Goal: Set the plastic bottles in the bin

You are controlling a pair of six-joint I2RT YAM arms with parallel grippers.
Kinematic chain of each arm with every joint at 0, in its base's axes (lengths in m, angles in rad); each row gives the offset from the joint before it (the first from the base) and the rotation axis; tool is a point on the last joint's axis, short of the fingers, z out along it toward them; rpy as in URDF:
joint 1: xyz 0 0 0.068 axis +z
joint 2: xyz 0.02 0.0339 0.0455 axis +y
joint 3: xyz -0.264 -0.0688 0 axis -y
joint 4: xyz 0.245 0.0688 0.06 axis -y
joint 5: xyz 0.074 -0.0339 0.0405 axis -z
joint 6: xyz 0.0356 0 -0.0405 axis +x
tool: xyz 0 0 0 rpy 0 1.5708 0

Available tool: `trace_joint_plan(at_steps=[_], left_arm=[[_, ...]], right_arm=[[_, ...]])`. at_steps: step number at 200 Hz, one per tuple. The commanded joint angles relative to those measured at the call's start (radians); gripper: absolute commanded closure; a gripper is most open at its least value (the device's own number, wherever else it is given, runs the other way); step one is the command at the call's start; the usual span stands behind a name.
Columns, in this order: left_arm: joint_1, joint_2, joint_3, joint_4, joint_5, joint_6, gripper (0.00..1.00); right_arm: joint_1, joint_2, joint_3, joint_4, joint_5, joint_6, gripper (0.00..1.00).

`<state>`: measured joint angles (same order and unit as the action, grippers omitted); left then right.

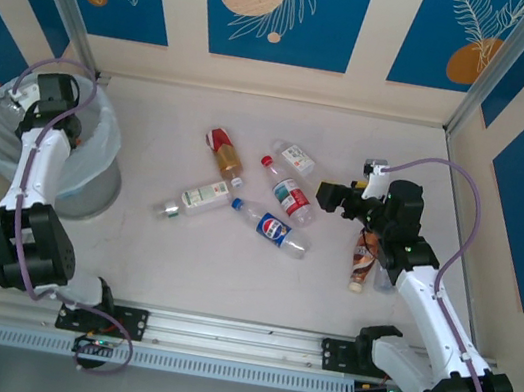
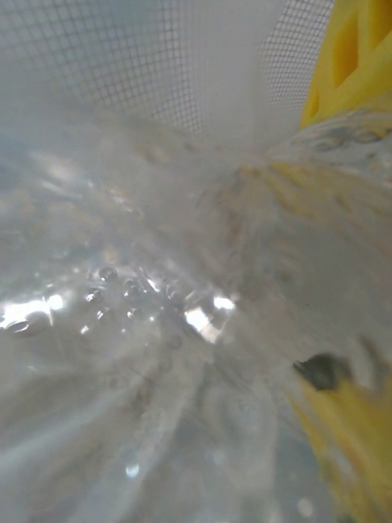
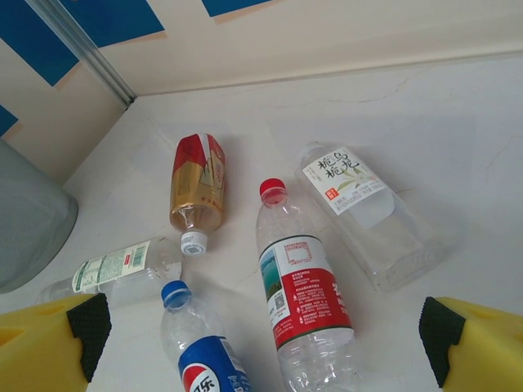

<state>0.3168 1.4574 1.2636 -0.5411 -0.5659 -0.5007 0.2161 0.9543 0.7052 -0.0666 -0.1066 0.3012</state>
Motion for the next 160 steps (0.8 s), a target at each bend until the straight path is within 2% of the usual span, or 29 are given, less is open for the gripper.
trace_joint_plan(at_steps=[1, 37, 58, 90, 133, 160], left_arm=[[0.002, 0.006, -0.035, -0.026, 0.037, -0.064, 0.41], [-0.019, -0.003, -0.049, -0.034, 0.06, -0.071, 0.35], [-0.027, -0.012, -0.047, -0.046, 0.061, -0.086, 0.24], [-0.027, -0.01, -0.024, -0.065, 0.053, -0.095, 0.15], [-0.027, -0.001, -0.001, -0.082, 0.04, -0.083, 0.11], [-0.03, -0.017, 0.002, -0.068, 0.097, -0.055, 0.07]], right_arm=[[0.006, 0.001, 0.022, -0.008, 0.012, -0.018, 0.01], [0.006, 0.007, 0.023, -0.01, 0.021, -0.019, 0.01], [0.008, 0.01, 0.023, -0.005, 0.022, -0.015, 0.01], [0.008, 0.015, 0.027, -0.003, 0.018, -0.015, 0.01], [0.008, 0.017, 0.033, -0.005, 0.021, -0.019, 0.01], [0.009, 0.019, 0.039, -0.007, 0.02, -0.012, 0.01]])
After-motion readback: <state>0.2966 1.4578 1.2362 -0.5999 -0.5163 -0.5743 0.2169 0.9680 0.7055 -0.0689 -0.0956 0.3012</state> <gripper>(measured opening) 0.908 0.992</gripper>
